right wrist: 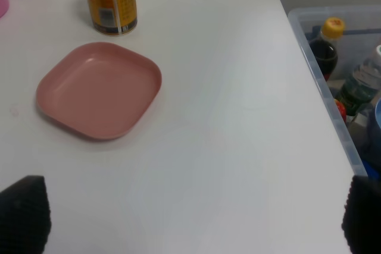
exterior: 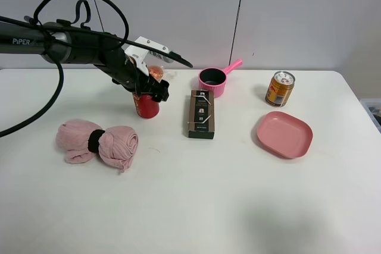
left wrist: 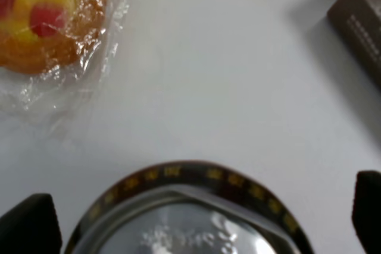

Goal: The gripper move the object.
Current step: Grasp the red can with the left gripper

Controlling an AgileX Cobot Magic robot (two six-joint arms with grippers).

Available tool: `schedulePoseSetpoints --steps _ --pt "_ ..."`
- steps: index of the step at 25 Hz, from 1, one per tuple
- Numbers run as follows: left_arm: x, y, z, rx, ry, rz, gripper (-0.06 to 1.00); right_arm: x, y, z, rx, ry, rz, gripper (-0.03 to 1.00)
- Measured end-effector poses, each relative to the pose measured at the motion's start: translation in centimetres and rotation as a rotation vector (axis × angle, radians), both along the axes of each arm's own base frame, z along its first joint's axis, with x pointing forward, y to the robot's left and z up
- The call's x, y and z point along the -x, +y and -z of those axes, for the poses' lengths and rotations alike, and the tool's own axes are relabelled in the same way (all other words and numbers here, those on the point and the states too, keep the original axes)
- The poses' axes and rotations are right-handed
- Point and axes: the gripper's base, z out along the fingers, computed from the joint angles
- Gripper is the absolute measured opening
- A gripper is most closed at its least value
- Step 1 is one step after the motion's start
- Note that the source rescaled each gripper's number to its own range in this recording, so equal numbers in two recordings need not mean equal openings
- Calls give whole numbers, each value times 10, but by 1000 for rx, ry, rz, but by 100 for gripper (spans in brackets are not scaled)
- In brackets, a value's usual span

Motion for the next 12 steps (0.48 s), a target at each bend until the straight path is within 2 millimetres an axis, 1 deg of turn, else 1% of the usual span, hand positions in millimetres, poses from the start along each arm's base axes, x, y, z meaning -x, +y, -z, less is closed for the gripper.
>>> schedulePoseSetpoints --steps 4,7,8,9,10,11,12 --pt "-4 3 9 -32 -13 23 100 0 0 0 0 0 0 100" --pt "-5 6 12 -54 -21 35 100 0 0 0 0 0 0 100" --pt "-6 6 12 -59 -22 38 98 0 0 0 0 0 0 100" --pt "-6 6 12 -61 -25 42 88 0 0 0 0 0 0 100" --pt "-6 6 12 -64 -29 46 73 0 0 0 0 0 0 100" --pt "-6 6 12 -67 -38 52 46 0 0 0 0 0 0 100" --pt "-6 6 12 -67 -39 53 10 0 0 0 0 0 0 100"
